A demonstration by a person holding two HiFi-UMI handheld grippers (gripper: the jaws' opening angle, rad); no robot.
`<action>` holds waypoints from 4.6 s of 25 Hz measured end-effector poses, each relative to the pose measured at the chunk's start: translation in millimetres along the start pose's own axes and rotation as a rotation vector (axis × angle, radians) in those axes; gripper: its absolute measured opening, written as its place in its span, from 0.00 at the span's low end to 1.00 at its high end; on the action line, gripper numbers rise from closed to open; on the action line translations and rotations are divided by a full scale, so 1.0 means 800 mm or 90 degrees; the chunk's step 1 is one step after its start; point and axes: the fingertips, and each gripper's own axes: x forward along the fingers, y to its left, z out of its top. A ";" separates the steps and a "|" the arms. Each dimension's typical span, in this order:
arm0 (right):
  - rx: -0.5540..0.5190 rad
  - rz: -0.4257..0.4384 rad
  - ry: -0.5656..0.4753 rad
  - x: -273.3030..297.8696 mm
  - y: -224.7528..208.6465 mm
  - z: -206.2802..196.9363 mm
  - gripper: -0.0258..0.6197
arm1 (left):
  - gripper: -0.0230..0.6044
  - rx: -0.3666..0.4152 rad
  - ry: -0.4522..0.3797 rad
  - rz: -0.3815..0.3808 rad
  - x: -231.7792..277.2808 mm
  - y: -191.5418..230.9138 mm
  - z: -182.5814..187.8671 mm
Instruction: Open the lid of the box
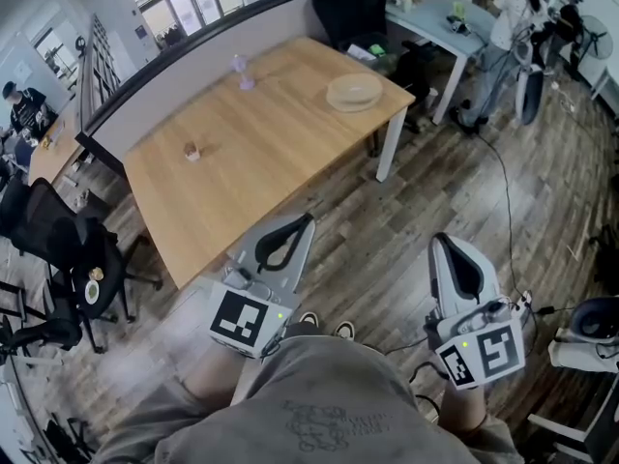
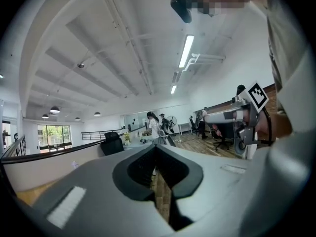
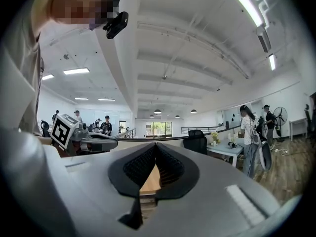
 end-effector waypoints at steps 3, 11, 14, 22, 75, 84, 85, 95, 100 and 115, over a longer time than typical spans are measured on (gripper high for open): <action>0.001 0.005 0.001 0.002 -0.002 -0.001 0.06 | 0.18 0.011 -0.007 0.005 0.003 0.001 0.003; 0.003 0.022 0.011 0.001 -0.006 -0.011 0.06 | 0.66 0.022 0.017 0.012 0.019 0.005 -0.012; 0.005 0.023 0.003 -0.001 -0.013 -0.010 0.06 | 0.66 0.016 0.019 0.013 0.024 0.005 -0.013; -0.008 0.008 -0.016 0.014 -0.032 -0.002 0.21 | 0.66 0.020 0.035 0.010 0.039 0.016 -0.020; -0.021 0.085 0.109 0.617 -0.312 -0.048 0.21 | 0.64 -0.005 0.065 0.005 0.518 0.434 -0.079; -0.021 0.197 0.131 0.702 -0.380 -0.066 0.21 | 0.64 -0.010 0.104 0.065 0.593 0.451 -0.097; -0.022 0.211 0.134 0.711 -0.389 -0.068 0.21 | 0.64 -0.007 0.107 0.073 0.602 0.452 -0.099; -0.023 0.336 0.166 0.775 -0.433 -0.101 0.21 | 0.64 -0.027 0.166 0.150 0.650 0.465 -0.139; -0.020 0.356 0.192 0.788 -0.430 -0.121 0.21 | 0.64 -0.033 0.192 0.134 0.652 0.464 -0.170; -0.042 0.331 0.325 0.813 -0.396 -0.223 0.21 | 0.64 -0.008 0.268 -0.041 0.674 0.469 -0.288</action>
